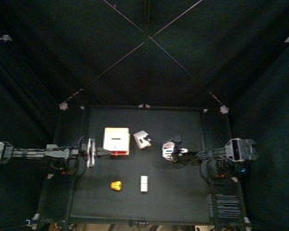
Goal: Grab salmon sushi
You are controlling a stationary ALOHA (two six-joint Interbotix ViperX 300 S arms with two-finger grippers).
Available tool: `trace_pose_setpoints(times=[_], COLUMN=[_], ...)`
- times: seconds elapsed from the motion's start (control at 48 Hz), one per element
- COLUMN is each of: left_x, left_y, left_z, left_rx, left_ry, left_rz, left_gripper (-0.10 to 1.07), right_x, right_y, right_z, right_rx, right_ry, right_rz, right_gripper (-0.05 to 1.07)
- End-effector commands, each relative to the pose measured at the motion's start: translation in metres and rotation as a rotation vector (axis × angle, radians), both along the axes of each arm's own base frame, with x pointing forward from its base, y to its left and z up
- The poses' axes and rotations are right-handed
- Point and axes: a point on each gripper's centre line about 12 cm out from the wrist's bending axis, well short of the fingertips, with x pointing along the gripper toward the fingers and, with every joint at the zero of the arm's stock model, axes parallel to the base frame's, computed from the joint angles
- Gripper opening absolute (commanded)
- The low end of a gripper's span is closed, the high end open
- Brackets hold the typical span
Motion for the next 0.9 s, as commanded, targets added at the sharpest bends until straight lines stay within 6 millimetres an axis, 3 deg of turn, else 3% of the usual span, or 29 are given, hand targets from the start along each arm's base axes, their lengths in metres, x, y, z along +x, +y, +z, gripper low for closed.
trace_pose_setpoints(times=[0.0, 0.438, 0.875], left_x=[0.002, 0.002, 0.002], left_y=[0.000, 0.000, 0.001], left_z=[0.005, 0.005, 0.005], left_rx=[0.004, 0.004, 0.003], left_ry=[-0.013, -0.013, -0.014], left_rz=[0.001, 0.001, 0.003], left_gripper=[-0.03, -0.03, -0.03], right_x=[0.002, 0.003, 0.004], right_y=[-0.002, -0.007, -0.009], right_z=[0.003, -0.006, -0.009], right_rx=[0.001, 0.016, 0.028], right_ry=[-0.016, -0.015, -0.018], right_rz=[-0.007, -0.008, -0.018], right_gripper=[0.96, 0.81, 0.76])
